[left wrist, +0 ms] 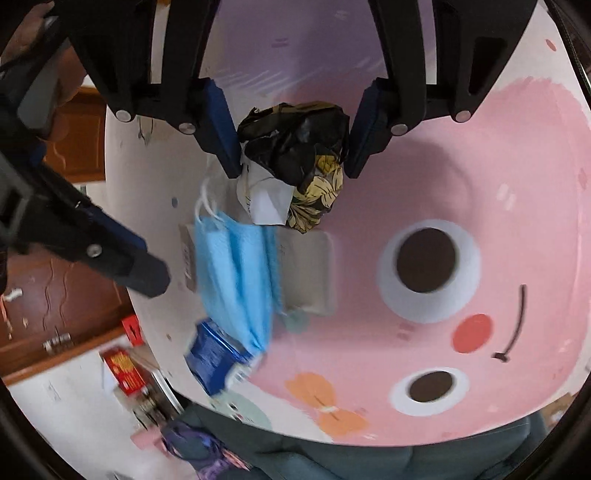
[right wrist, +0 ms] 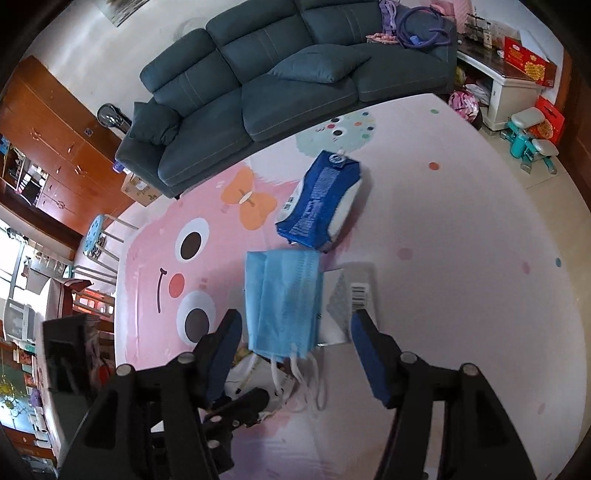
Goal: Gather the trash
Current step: 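Grasp the black-white plastic bag with the left tool while the right tool grasps the blue mask, then carry bag and blue mask over the bin and open both tools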
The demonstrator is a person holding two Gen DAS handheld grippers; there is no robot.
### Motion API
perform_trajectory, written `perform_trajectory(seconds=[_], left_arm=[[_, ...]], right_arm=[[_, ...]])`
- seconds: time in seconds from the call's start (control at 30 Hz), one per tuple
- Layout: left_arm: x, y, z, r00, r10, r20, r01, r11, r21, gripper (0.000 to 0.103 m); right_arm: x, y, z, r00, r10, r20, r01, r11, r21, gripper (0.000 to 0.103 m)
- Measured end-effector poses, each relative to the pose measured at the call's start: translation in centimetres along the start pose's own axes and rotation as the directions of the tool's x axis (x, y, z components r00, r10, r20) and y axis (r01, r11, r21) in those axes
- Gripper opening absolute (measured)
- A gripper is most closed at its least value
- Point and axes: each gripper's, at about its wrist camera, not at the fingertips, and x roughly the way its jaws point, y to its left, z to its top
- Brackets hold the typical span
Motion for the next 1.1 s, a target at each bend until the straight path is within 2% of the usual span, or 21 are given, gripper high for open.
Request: perform_trajectory(seconds=[0.13,0.37,0.4,0.43,0.47,0.5,0.53,0.73,0.87,1.1], left_arm=[[-1.8,2.4,-0.4,0.998,0.036,0.043,-0.033,0.998,-0.056,0.052],[-5.2,6.3,-1.0,0.992,0.074,0.103,-0.060,0.990,-0.130,0.053],[-5.7,6.4,-1.2,0.990,0.081,0.114,-0.066,0.989,-0.129,0.053],[-6.1,6.6,-1.2,0.988,0.087,0.124,-0.071,0.989,-0.127,0.053],[-6.4,6.3,-1.6,0.987,0.091,0.134,-0.075,0.990,-0.120,0.053],[-6.7,6.0,-1.8,0.985,0.094,0.142,-0.079,0.991,-0.109,0.053],[-6.9,6.0,-1.6,0.984,0.097,0.146,-0.083,0.991,-0.103,0.053],[-9.1,3.5,-3.1,0.975,0.109,0.191,-0.105,0.994,-0.036,0.053],[-10.8,0.9,-5.2,0.968,0.118,0.219,-0.125,0.992,0.019,0.053],[-11.8,-3.5,-9.5,0.963,0.125,0.237,-0.142,0.988,0.055,0.053]], right_arm=[[1.5,1.5,0.2,1.000,-0.025,-0.013,0.024,0.999,-0.028,0.062],[4.4,3.2,-0.2,0.987,-0.154,-0.040,0.149,0.984,-0.097,0.062],[4.6,3.3,-0.4,0.986,-0.162,-0.044,0.157,0.982,-0.101,0.052],[4.5,3.4,-0.6,0.984,-0.179,-0.025,0.175,0.978,-0.112,0.035],[4.3,3.4,-0.7,0.983,-0.181,-0.019,0.177,0.976,-0.122,0.028],[4.2,3.3,-0.9,0.988,-0.153,-0.034,0.148,0.982,-0.117,0.015],[3.9,3.1,-1.1,0.990,-0.137,-0.035,0.132,0.986,-0.106,0.011],[-0.4,1.1,-3.1,0.999,-0.033,-0.001,0.033,0.999,-0.044,0.009],[-3.4,0.0,-5.2,1.000,-0.007,0.012,0.008,0.999,-0.033,0.009],[-9.1,-1.6,-10.0,0.998,0.044,0.043,-0.043,0.999,-0.027,0.009]])
